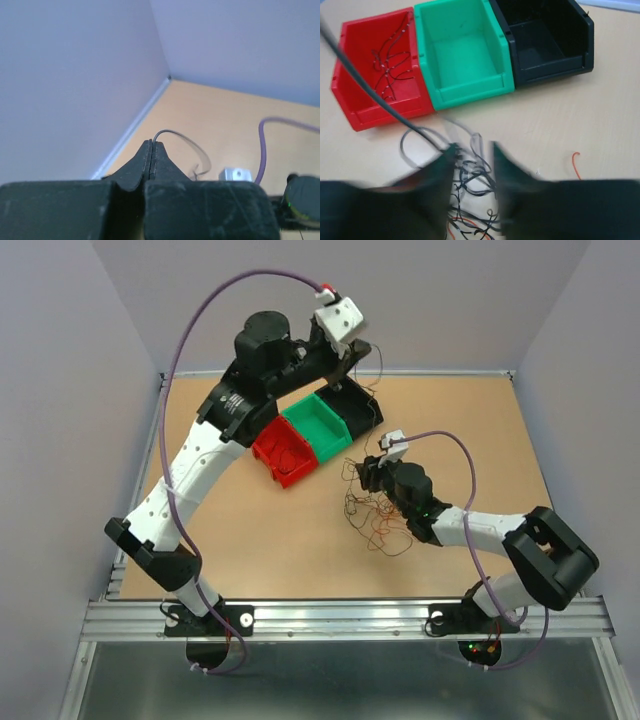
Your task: Untangle the cables
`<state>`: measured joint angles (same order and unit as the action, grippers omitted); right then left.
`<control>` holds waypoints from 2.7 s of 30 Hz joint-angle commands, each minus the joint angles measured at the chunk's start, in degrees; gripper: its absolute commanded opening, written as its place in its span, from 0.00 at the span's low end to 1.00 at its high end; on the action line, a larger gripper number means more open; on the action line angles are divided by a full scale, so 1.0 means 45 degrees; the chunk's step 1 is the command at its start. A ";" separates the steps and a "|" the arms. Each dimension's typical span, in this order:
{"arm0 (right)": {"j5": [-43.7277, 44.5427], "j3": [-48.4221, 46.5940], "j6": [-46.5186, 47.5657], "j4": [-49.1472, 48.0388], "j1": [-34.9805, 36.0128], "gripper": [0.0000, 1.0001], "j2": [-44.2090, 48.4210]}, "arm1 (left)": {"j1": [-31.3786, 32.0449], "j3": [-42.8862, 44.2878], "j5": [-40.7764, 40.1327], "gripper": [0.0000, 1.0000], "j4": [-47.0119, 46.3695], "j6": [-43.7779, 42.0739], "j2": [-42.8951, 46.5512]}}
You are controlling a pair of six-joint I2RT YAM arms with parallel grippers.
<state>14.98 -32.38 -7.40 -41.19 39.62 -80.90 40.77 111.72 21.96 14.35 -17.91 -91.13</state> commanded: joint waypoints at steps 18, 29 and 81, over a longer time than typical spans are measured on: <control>0.4700 -0.1654 -0.3140 0.6692 -0.0639 0.01 0.3964 | -0.5194 -0.0798 -0.6546 0.00 -0.5706 0.3940 0.3063; 0.0637 -0.0245 -0.1853 0.7005 -0.0620 0.01 0.7491 | -0.4162 -0.9175 0.4101 0.00 -0.9652 0.3339 0.4138; -0.1298 -0.1417 -0.1325 0.5520 -0.0639 0.01 0.3936 | 0.0470 -0.9124 0.1626 0.19 -0.5473 -0.1508 0.0447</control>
<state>9.02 -35.18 -14.31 -13.98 37.08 -63.16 43.00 69.49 30.24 -7.51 -25.43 -92.53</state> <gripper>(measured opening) 0.087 0.201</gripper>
